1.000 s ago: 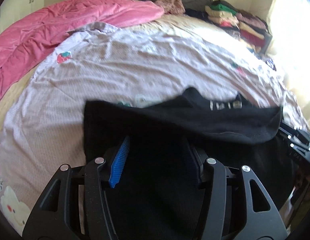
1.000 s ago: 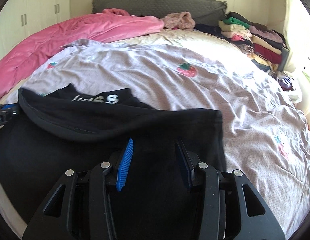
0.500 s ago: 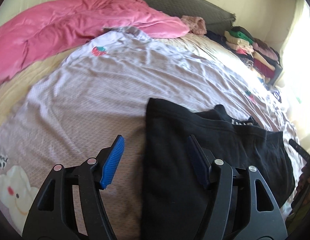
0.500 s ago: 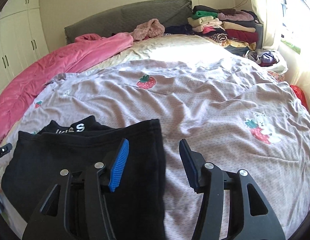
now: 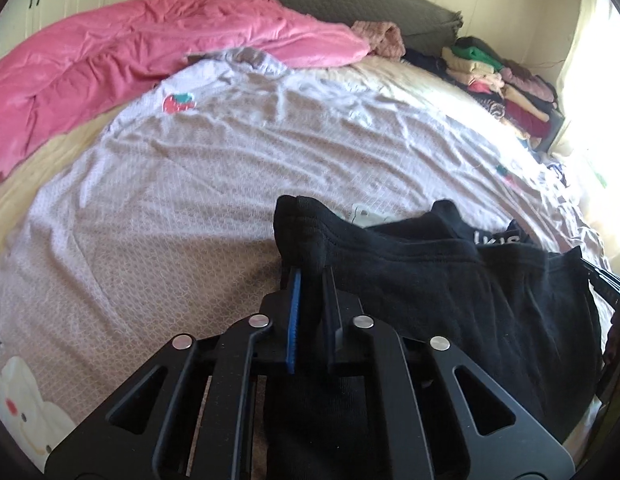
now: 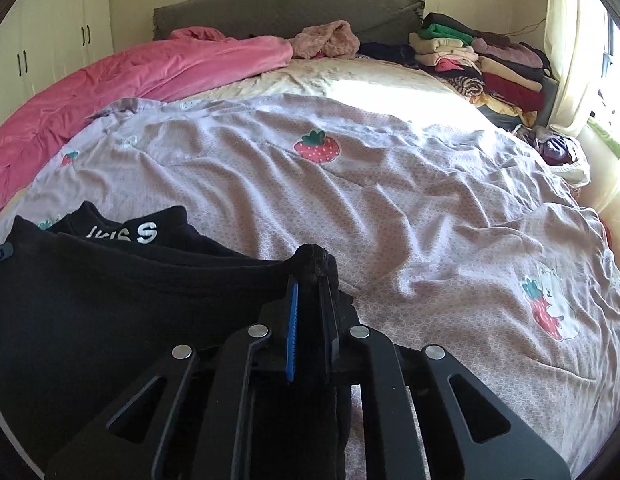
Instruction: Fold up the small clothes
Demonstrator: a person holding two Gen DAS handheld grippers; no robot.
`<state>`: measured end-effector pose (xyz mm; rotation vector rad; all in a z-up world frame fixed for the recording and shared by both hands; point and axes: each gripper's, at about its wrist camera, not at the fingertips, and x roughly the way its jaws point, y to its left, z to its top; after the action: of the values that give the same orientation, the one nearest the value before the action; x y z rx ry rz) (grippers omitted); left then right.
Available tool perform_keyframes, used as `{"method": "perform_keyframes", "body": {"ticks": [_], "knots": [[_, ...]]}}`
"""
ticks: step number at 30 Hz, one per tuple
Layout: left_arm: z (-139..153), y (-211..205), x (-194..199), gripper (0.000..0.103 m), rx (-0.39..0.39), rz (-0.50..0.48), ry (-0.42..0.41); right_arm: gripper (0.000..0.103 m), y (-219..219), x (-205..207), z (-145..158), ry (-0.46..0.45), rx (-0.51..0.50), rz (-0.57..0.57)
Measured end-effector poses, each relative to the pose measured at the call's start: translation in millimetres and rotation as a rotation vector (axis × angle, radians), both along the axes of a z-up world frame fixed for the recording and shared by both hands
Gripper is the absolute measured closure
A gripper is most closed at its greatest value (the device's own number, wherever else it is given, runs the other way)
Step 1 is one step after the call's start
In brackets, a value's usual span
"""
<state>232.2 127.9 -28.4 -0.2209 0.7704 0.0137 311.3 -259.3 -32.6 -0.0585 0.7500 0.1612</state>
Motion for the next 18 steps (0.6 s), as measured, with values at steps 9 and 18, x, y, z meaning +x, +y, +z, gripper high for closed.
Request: {"method": "perform_keyframes", "body": {"ticks": [9, 18], "knots": [[16.5, -0.5, 8.8, 0.100, 0.011, 0.003, -0.052, 0.095, -26.4, 10.1, 3.5, 0.004, 0.046, -0.090], [-6.2, 8.7, 10.1, 0.089, 0.032, 0.035, 0.017, 0.079, -19.3, 11.4, -13.2, 0.061, -0.020, -0.119]]}}
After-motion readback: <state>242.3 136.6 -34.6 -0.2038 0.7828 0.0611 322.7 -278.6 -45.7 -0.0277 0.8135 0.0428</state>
